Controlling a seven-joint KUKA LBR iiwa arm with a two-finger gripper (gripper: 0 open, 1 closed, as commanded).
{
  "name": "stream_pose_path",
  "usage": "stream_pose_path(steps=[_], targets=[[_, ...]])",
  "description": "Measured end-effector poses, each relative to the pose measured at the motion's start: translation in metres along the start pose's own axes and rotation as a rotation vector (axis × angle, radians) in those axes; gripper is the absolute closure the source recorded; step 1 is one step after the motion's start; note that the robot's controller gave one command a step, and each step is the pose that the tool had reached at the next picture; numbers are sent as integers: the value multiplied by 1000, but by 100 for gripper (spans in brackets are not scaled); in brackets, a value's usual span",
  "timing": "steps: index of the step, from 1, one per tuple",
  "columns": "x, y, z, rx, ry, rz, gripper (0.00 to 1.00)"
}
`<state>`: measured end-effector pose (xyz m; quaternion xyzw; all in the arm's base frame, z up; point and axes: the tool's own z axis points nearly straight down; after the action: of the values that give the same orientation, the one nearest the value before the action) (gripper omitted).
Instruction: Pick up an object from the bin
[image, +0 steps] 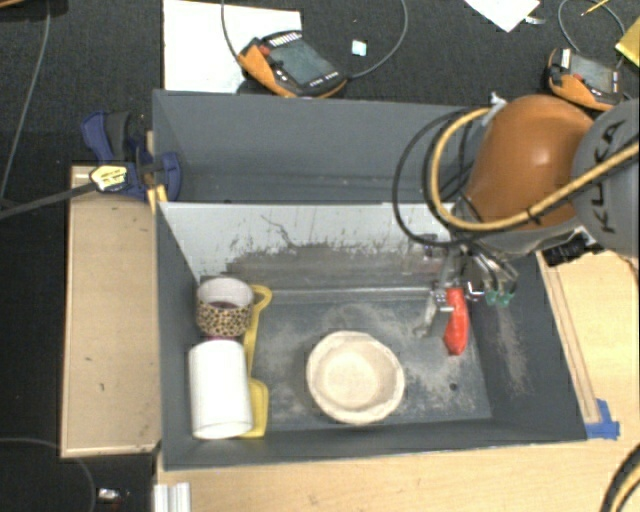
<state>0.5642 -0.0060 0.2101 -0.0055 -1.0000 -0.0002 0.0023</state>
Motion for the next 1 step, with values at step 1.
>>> stream_pose_path(steps=[1], targets=[[-1,0,-5,0,-8,-1,0]])
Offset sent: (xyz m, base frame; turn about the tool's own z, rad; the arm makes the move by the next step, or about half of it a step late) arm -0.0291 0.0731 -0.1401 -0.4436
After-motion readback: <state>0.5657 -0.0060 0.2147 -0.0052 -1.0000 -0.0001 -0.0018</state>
